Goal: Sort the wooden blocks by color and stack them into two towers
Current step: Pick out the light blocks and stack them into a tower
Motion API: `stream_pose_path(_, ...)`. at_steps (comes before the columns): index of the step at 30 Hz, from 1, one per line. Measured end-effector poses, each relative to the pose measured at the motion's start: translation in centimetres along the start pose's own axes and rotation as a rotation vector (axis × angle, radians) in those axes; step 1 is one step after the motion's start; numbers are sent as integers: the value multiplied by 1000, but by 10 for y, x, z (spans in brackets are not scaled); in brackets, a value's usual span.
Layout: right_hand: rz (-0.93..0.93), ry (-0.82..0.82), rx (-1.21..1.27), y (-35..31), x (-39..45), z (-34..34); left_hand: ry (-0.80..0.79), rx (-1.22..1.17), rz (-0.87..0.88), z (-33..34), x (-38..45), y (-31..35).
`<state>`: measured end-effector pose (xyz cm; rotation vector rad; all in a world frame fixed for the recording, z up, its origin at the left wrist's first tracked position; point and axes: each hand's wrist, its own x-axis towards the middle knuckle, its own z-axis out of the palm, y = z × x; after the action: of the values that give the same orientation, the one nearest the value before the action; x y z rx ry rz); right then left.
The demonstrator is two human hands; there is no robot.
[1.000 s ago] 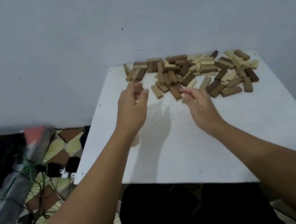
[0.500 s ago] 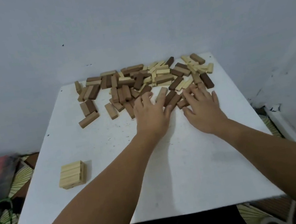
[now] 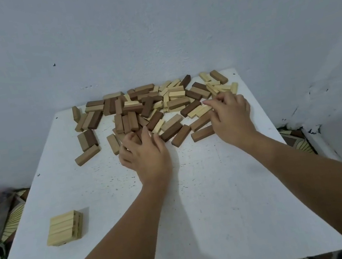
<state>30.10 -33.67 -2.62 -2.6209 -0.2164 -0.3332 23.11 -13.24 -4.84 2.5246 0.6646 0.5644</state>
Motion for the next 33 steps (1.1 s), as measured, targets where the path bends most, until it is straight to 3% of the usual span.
stream_pose_path(7, -101, -282, -257, -8, 37, -12, 0, -34, 6, 4, 3, -3)
stream_pose_path(14, -137, -373, -287, -14, 54, -23, -59, -14, 121, 3, 2, 1)
stream_pose_path(19, -164, -510, -255, -14, 71, -27, -29, -63, 100, 4, 3, -2)
stream_pose_path(33, -274, -587, -337, -15, 77, -26, -13, -4, 34, 9, 7, -4)
